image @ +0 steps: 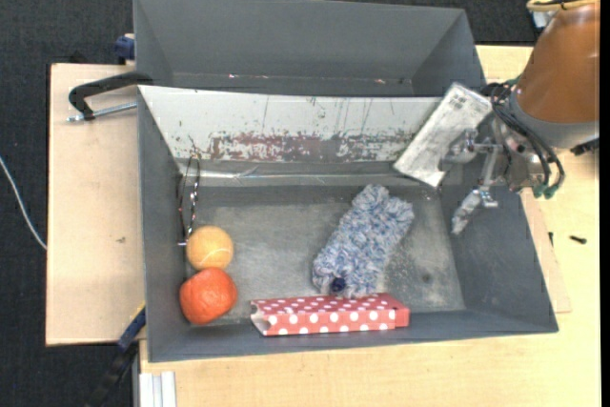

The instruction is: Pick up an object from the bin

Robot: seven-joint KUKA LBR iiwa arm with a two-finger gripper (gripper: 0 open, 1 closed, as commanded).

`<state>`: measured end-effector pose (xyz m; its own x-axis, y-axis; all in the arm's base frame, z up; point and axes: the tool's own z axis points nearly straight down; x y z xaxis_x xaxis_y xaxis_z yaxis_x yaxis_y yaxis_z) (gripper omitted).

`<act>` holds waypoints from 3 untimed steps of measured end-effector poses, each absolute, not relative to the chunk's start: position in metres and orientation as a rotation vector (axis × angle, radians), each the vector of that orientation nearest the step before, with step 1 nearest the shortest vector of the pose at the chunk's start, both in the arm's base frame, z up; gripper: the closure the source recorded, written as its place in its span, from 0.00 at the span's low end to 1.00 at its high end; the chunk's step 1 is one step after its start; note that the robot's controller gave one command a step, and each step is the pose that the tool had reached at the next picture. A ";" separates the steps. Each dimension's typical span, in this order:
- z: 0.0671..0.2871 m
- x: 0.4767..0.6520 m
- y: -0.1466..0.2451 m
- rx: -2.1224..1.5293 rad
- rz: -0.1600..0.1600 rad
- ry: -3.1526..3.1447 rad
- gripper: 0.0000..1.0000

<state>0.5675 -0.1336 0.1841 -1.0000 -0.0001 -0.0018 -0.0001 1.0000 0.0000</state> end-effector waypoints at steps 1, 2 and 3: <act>0.074 0.576 -0.082 -0.212 -0.002 3.128 1.00; 0.074 0.576 -0.082 -0.213 -0.003 3.128 1.00; 0.274 0.579 -0.076 -0.292 -0.001 3.123 1.00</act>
Offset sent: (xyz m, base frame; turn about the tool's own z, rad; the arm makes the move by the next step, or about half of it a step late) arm 0.0000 0.0000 0.0000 0.0000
